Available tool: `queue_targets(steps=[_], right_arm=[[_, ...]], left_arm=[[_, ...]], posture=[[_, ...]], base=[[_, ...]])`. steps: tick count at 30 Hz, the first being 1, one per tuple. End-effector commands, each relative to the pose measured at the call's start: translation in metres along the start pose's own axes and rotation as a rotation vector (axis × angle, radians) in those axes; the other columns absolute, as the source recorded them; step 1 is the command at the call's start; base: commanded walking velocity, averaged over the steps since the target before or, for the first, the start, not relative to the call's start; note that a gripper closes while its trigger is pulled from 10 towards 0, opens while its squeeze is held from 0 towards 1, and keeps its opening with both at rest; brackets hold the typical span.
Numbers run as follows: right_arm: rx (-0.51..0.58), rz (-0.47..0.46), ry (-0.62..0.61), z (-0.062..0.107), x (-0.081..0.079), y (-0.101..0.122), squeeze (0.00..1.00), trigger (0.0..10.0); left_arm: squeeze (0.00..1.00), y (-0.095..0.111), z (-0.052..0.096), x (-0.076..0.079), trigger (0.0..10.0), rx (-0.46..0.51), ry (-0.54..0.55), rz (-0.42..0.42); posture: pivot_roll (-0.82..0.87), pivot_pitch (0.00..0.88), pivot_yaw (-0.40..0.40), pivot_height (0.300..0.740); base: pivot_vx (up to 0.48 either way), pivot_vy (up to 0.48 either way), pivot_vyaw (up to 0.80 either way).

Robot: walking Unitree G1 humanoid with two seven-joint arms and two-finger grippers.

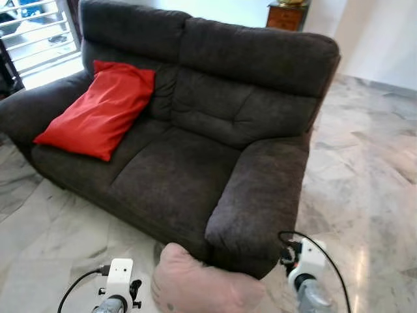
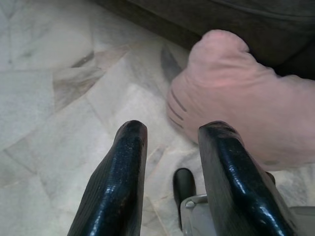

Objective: Move the pillow to the sofa from floor

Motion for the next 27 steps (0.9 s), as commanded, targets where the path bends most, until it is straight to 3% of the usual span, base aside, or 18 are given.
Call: queue_targets(steps=[1, 4, 9, 27], right_arm=[[-0.004, 0.012, -0.017, 0.0010, 0.0079, 0.0012, 0.00, 10.0], [-0.005, 0.021, -0.010, 0.0011, 0.0078, 0.0011, 0.00, 10.0], [-0.009, 0.031, -0.007, 0.0010, 0.0079, 0.0010, 0.00, 10.0], [-0.032, 0.010, -0.025, 0.0026, 0.0128, -0.0035, 0.00, 10.0]], left_arm=[[0.00, -0.0028, 0.0005, -0.0020, 10.0, -0.013, 0.006, -0.007], [0.00, -0.0028, 0.0005, -0.0025, 10.0, -0.013, 0.007, -0.006], [0.00, -0.0026, 0.0005, -0.0030, 10.0, -0.012, 0.009, -0.003], [0.00, -0.0021, 0.0003, -0.0032, 10.0, -0.011, 0.005, -0.010]], posture=[[0.02, 0.000, -0.064, 0.736], [0.02, 0.000, -0.065, 0.736], [0.01, 0.000, -0.064, 0.736], [0.02, 0.000, -0.060, 0.736]], base=[[0.000, 0.000, 0.00], [0.000, 0.000, 0.00], [0.000, 0.000, 0.76], [0.000, 0.000, 0.00]])
Point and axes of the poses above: a point about 5 cm out from each wrist's last joint towards the gripper, its own z axis pointing back from the gripper into the wrist, its own y axis along the axis of the wrist's last joint, x = y × z, the point moved 2 cm from there along -z, pointing out of the wrist towards the gripper, and after that the axes turned 10 degrees about -z, right-handed, at the moved point
